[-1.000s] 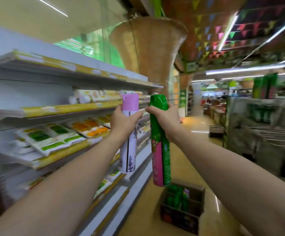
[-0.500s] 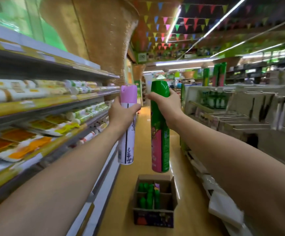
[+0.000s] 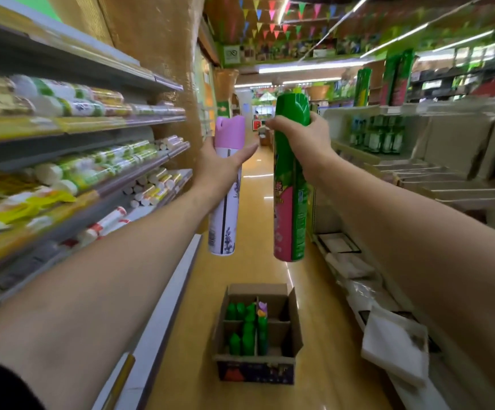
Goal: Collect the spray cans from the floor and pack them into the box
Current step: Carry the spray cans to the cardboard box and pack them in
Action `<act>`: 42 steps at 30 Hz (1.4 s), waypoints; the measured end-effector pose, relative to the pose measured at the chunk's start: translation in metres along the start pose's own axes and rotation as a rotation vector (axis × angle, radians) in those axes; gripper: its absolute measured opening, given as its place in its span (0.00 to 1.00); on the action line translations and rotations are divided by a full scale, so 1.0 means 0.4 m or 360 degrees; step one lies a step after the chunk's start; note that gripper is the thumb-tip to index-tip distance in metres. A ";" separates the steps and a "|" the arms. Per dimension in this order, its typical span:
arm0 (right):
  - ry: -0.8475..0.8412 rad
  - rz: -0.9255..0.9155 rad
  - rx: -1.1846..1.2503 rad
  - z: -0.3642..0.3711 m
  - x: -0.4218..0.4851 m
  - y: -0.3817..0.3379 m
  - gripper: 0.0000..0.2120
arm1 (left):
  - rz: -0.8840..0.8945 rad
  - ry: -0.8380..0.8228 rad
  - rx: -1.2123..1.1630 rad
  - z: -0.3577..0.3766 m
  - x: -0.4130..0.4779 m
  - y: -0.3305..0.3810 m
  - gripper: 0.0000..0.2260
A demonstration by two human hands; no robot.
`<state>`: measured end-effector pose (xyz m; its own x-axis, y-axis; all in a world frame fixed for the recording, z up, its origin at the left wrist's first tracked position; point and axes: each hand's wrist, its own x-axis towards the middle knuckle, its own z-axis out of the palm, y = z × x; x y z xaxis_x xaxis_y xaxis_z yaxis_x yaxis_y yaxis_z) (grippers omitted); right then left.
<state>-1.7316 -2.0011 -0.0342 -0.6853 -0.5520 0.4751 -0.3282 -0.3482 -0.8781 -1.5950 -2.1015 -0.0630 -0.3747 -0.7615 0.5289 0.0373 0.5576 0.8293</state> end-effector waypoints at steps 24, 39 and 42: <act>-0.0053 0.0591 -0.0372 0.160 0.665 0.923 0.24 | -0.0576 -0.0251 0.0023 0.479 0.682 -0.903 0.23; -0.0432 0.0892 -0.0891 0.316 1.029 1.366 0.32 | -0.0855 -0.0193 0.0065 0.562 0.984 -1.351 0.25; -0.0672 0.0912 -0.0919 0.372 1.093 1.503 0.38 | -0.0921 -0.0074 0.0172 0.564 1.005 -1.453 0.30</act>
<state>-2.1318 -2.5647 -0.3456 -0.5864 -0.7939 -0.1606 -0.3631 0.4348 -0.8241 -1.9765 -2.6572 -0.3731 -0.3464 -0.9380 -0.0149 -0.2793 0.0880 0.9562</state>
